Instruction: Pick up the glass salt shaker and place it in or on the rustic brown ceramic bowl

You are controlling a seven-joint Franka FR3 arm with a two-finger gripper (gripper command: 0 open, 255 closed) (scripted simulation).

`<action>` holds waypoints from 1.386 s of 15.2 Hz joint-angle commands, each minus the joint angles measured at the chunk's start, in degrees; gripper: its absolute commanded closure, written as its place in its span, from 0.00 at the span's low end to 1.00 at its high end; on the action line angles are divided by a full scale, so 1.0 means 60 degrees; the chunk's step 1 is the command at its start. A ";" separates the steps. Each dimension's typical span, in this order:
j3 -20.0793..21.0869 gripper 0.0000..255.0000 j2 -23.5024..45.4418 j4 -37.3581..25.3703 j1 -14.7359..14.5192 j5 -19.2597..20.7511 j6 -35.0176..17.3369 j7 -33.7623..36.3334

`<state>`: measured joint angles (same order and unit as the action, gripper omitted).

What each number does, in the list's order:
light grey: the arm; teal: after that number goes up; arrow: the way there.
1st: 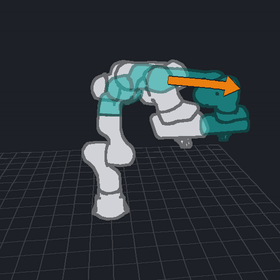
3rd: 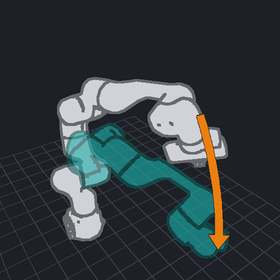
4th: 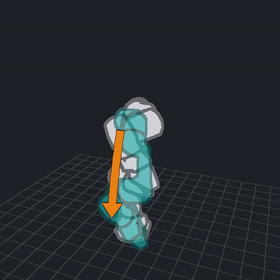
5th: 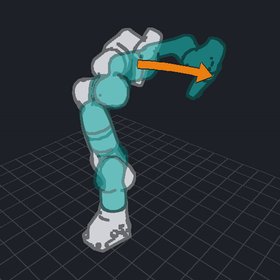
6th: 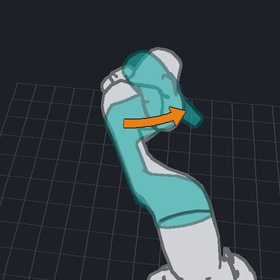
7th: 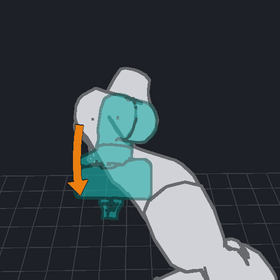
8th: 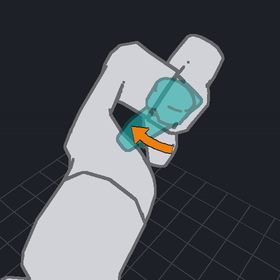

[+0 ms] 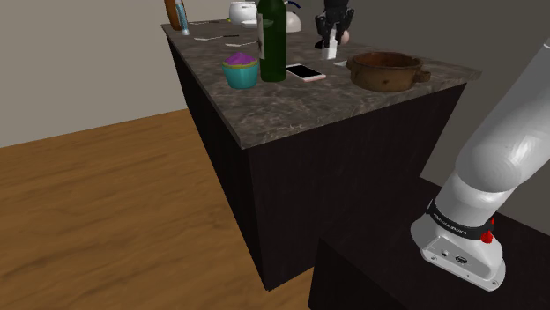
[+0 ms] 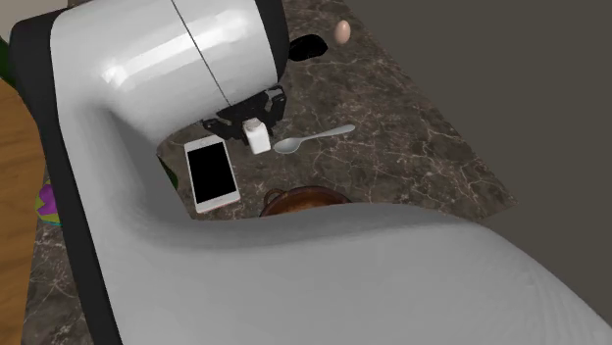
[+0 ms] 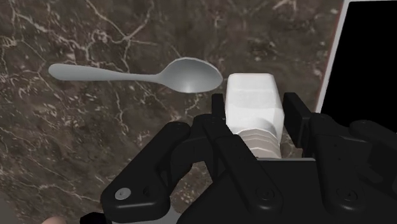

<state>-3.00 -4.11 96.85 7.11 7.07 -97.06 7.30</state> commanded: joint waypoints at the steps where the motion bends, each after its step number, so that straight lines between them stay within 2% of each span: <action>1: 0.0011 1.00 0.0065 -0.0367 -0.0009 -0.0006 0.0304 -0.0017; 11: 0.0018 1.00 0.0529 -0.2244 -0.0014 -0.0032 0.1709 -0.0176; 21: 0.0013 1.00 0.1342 -0.4624 -0.0009 -0.0049 0.3267 -0.0364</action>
<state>-2.89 3.52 70.33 7.02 6.78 -78.28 5.26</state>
